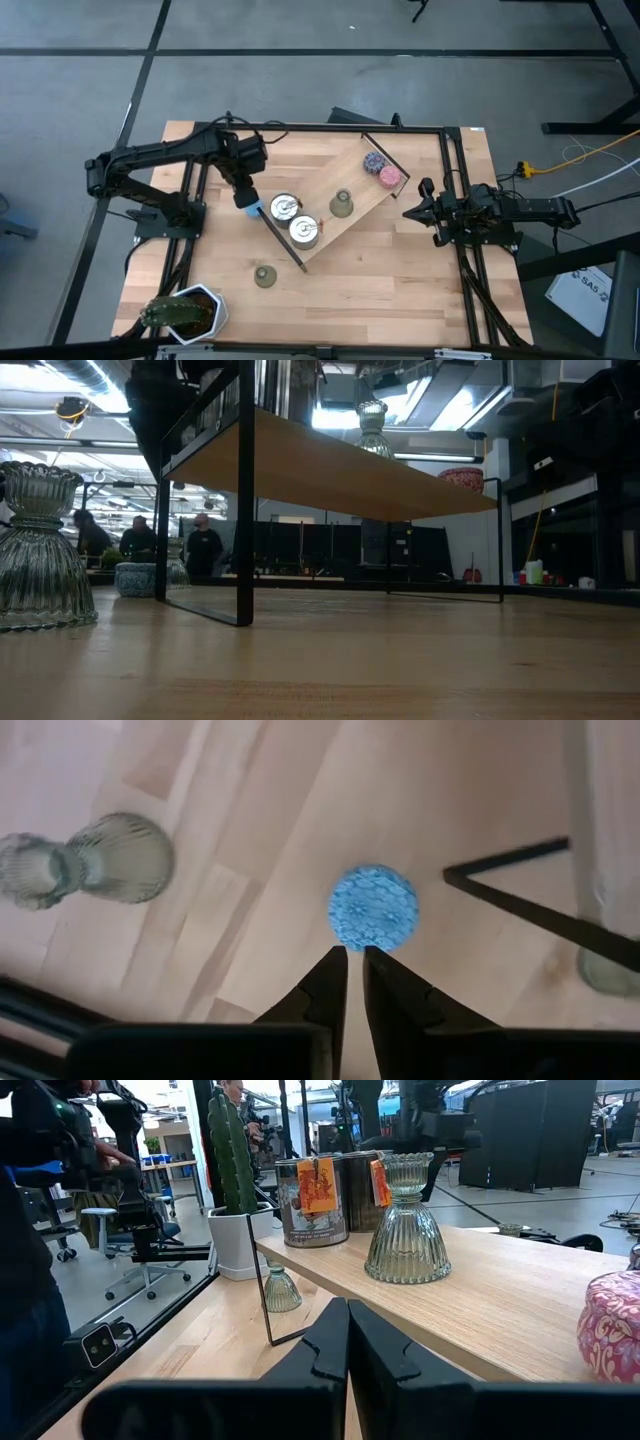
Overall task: Pick & Place candle stick holders
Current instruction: Put the blue patterned scented candle on the shelf
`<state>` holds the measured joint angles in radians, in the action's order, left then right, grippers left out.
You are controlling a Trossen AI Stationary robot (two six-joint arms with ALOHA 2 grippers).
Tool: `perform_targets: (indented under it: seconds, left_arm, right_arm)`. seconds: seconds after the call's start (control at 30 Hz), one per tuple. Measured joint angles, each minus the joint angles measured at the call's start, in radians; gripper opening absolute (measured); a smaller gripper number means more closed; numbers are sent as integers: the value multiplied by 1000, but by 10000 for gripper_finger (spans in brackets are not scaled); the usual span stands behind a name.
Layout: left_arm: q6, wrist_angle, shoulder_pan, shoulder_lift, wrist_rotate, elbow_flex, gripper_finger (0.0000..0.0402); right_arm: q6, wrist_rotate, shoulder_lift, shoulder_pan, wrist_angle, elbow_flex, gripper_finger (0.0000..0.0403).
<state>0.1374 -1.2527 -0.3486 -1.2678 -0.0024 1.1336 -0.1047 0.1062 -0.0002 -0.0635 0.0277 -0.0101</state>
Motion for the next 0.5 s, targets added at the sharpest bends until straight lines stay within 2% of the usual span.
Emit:
perform_targets:
  seconds: [0.5]
  left_arm:
    - [33,28,-207,20,-6,0,20]
  right_arm:
    - [0,0,0,0,0,0,10]
